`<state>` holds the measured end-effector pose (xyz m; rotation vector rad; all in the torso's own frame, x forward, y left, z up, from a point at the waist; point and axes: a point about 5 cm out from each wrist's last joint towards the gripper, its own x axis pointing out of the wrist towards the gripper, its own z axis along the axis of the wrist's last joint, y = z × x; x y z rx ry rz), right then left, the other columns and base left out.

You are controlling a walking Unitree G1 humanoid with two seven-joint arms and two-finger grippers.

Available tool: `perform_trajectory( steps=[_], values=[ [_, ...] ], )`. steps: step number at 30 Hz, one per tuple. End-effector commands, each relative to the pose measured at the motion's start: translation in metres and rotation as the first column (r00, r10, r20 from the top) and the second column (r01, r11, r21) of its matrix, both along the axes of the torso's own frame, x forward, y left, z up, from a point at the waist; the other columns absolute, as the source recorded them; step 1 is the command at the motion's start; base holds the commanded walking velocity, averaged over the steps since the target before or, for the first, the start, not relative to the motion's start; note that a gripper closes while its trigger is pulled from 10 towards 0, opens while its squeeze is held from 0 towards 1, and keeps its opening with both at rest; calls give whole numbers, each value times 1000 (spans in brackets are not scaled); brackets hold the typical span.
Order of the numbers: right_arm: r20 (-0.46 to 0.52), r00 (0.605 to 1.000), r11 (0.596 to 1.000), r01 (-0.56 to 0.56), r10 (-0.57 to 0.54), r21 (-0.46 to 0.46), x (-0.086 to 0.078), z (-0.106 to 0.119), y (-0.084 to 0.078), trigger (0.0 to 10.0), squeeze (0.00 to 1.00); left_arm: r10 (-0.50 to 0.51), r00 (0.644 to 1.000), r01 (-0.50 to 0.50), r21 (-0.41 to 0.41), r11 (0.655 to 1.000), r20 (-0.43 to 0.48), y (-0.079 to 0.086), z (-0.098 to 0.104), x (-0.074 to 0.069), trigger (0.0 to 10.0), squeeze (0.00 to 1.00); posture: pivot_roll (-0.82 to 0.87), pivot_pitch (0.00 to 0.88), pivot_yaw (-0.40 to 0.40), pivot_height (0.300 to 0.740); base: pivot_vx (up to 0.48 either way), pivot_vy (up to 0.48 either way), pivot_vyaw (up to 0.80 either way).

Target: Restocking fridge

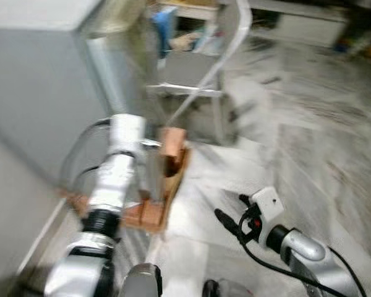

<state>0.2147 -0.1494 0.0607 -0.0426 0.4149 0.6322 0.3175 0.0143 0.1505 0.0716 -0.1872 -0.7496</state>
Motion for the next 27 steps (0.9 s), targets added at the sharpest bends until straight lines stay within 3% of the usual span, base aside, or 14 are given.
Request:
perform_trajectory(
  steps=[1,4,5,6,7,10,13,17,23,27],
  values=[
    [-16,1000,1000,9,-9,-19,-4,-8,-4,10000,0,-185,980,184,29,983,78,-27,16,-17,10000,0,8,49,-8,740,0,0,0],
    [-22,1000,1000,12,-12,-16,-3,-9,-4,10000,0,-128,989,125,38,991,70,-15,9,-9,10000,0,11,52,-5,740,0,0,0],
    [-25,1000,1000,16,-16,-13,-3,-9,-4,10000,0,-37,998,35,43,998,59,2,4,2,10000,0,14,54,-2,740,0,0,0],
    [-25,999,1000,19,-19,-5,-2,-7,-2,10000,0,156,987,-158,31,987,37,48,1,23,10000,0,19,57,-1,740,0,0,0],
    [-24,1000,1000,20,-20,-2,-1,-7,-2,10000,0,202,979,-203,27,979,33,60,1,27,10000,0,21,57,-1,740,0,0,0],
    [3,1000,1000,6,-6,28,3,-5,1,10000,0,284,958,-285,47,957,34,93,3,27,10000,0,31,56,-2,740,0,0,0],
    [37,999,999,-3,1,41,4,-1,2,10000,0,330,944,-330,34,943,25,110,2,26,10000,0,35,56,-2,740,0,0,0],
    [133,986,994,95,-101,49,11,10,-2,10000,0,388,922,-387,46,921,-2,126,-13,15,10000,0,30,61,7,740,0,-428,-244],
    [274,925,965,253,-264,75,35,37,-8,10000,0,469,876,-453,139,881,-117,156,-61,-35,10000,0,51,74,17,740,0,-448,-711],
    [332,897,956,269,-292,114,45,54,0,10000,0,520,848,-501,162,850,-108,169,-61,-47,10000,0,71,83,24,740,199,-406,-470]
  ],
)
